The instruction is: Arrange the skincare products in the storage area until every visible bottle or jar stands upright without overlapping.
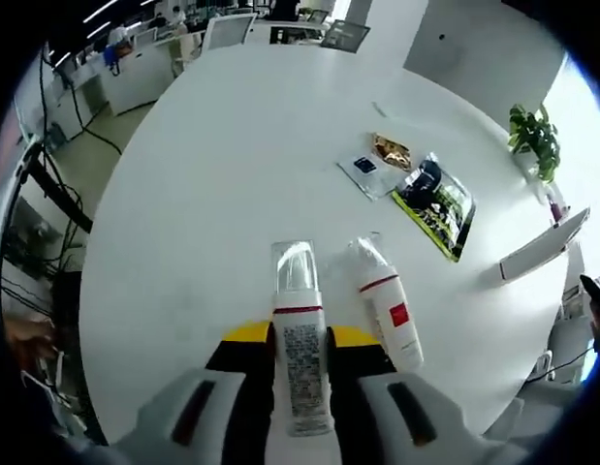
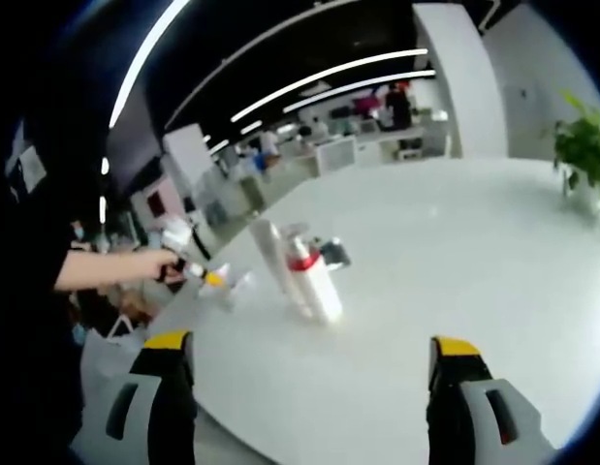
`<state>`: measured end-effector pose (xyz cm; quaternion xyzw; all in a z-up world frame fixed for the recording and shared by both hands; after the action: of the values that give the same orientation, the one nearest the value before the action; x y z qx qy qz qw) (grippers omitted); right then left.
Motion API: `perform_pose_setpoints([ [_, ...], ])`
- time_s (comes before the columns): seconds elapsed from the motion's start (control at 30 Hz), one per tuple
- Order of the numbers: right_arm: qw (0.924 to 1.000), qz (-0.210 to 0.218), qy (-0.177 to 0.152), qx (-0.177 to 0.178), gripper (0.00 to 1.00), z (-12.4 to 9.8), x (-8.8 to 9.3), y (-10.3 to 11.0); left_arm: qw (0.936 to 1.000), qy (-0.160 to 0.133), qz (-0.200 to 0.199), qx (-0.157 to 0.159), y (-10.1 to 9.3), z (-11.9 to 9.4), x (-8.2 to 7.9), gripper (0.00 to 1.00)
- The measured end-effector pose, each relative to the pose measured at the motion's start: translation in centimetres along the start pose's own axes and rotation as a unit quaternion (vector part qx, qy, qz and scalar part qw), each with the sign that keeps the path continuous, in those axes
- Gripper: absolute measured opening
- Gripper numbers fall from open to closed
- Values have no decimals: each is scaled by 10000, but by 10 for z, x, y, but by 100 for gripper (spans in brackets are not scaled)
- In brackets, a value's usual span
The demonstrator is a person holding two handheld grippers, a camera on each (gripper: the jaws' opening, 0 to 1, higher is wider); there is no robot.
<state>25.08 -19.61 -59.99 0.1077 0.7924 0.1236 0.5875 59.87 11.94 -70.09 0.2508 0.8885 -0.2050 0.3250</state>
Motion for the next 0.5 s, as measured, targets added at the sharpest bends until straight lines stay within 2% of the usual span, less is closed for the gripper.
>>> perform_pose_setpoints([
  [0.13,9999,-7,-22,-131,99,4,-1,8,9983,-303,-130,481,-14,-10,-9,15],
  [0.23,9996,-24,-39,-269,98,6,-3,15,9967,-376,-225,682,-23,-20,-11,15],
  [0.3,9994,-30,-58,-330,97,8,-4,18,9947,-479,-263,870,-32,-28,-13,15],
  [0.4,9988,-7,-113,-473,96,9,-6,24,9883,-625,-372,1343,-47,-39,-17,15],
  [0.5,9985,-41,-77,-547,95,10,-6,28,9864,-646,-276,1485,-56,-47,-20,15],
])
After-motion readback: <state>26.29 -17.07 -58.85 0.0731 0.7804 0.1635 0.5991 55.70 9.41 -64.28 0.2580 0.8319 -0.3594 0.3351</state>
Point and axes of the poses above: the point that each gripper's makers call its tool centre point, and the gripper's own axes: z roughly forward along the fingers, y roughly to its left, x roughly out of its underside, the point moved 6 cm from there along -z, roughly backward along the fingers, and after that the axes turned 13 degrees about -y, right-handed, at the moved point
